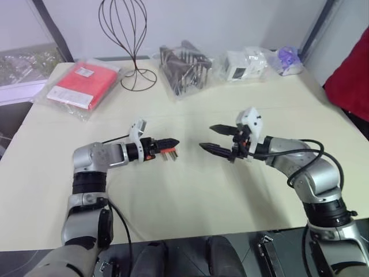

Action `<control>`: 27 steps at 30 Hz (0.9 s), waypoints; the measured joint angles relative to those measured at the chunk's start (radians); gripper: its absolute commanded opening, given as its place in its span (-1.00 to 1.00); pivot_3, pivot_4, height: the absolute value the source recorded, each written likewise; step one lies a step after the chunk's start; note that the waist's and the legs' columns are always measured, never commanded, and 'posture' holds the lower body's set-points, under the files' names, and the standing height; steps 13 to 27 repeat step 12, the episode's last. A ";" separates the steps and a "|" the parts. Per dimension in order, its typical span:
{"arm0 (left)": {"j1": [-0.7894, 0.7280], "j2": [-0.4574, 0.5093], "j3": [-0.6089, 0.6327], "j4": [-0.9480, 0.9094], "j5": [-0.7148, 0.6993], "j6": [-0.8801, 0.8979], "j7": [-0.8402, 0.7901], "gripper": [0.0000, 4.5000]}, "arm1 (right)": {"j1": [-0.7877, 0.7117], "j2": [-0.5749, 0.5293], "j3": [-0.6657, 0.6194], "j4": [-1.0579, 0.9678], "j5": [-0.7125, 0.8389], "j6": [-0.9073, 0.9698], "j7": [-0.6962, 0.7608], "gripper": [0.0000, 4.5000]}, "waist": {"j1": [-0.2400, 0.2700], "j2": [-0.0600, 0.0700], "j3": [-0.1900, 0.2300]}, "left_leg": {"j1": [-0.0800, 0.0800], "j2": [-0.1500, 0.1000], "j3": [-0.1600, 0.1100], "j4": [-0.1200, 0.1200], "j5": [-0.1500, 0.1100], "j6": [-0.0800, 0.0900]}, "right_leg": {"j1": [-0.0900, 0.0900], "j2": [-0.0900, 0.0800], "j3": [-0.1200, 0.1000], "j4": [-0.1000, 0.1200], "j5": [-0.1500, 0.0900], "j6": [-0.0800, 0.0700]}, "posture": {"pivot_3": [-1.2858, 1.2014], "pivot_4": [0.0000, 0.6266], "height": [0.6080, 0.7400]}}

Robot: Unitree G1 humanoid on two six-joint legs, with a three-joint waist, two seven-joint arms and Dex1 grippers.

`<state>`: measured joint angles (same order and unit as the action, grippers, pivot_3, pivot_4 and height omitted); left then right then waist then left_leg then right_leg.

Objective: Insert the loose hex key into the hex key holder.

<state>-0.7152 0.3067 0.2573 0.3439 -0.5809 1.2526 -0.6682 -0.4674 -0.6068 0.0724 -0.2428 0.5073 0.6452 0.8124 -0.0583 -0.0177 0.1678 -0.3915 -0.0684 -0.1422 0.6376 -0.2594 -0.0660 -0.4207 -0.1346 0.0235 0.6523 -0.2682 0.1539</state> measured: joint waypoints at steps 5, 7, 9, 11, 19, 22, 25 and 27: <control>0.097 0.137 -0.118 -0.170 0.028 -0.099 -0.011 0.98 | 0.021 -0.038 -0.002 -0.019 -0.012 0.000 0.036 0.66 | -0.009 0.000 0.000 | 0.001 0.001 0.001 -0.003 0.000 0.000 | -0.001 0.000 0.001 0.000 0.000 0.000 | 0.03 -0.52 1.00; 0.158 0.230 -0.125 -0.247 0.052 -0.141 -0.025 0.98 | 0.050 -0.067 -0.016 -0.028 -0.011 0.004 0.044 0.66 | -0.009 0.000 0.000 | 0.001 0.001 0.001 -0.005 0.000 0.000 | -0.003 0.000 0.001 -0.001 0.000 0.000 | 0.03 -0.52 1.00; 0.185 0.277 -0.110 -0.293 0.061 -0.192 -0.029 0.98 | 0.084 -0.084 -0.040 -0.034 -0.010 0.005 0.048 0.66 | 0.005 0.000 0.000 | 0.000 0.001 0.001 -0.005 0.000 0.000 | -0.003 0.000 0.001 -0.002 0.000 0.000 | 0.03 -0.52 1.00; 0.190 0.282 -0.074 -0.346 0.062 -0.258 -0.022 0.98 | 0.107 -0.084 -0.066 -0.035 -0.009 0.005 0.033 0.66 | 0.025 -0.001 0.000 | -0.001 0.000 0.002 -0.003 0.000 0.000 | -0.002 -0.001 0.001 -0.003 0.000 0.000 | 0.03 -0.52 1.00; 0.194 0.282 -0.056 -0.382 0.069 -0.312 -0.014 0.98 | 0.125 -0.077 -0.094 -0.035 -0.008 0.002 0.013 0.66 | 0.038 -0.001 0.000 | -0.001 0.000 0.002 -0.002 0.000 0.000 | -0.001 -0.001 0.001 -0.004 0.000 0.000 | 0.03 -0.52 1.00; 0.194 0.282 -0.056 -0.382 0.069 -0.312 -0.014 0.98 | 0.125 -0.077 -0.094 -0.035 -0.008 0.002 0.013 0.66 | 0.038 -0.001 0.000 | -0.001 0.000 0.002 -0.002 0.000 0.000 | -0.001 -0.001 0.001 -0.004 0.000 0.000 | 0.03 -0.52 1.00; 0.194 0.282 -0.056 -0.382 0.069 -0.312 -0.014 0.98 | 0.125 -0.077 -0.094 -0.035 -0.008 0.002 0.013 0.66 | 0.038 -0.001 0.000 | -0.001 0.000 0.002 -0.002 0.000 0.000 | -0.001 -0.001 0.001 -0.004 0.000 0.000 | 0.03 -0.52 1.00; 0.194 0.282 -0.056 -0.382 0.069 -0.312 -0.014 0.98 | 0.125 -0.077 -0.094 -0.035 -0.008 0.002 0.013 0.66 | 0.038 -0.001 0.000 | -0.001 0.000 0.002 -0.002 0.000 0.000 | -0.001 -0.001 0.001 -0.004 0.000 0.000 | 0.03 -0.52 1.00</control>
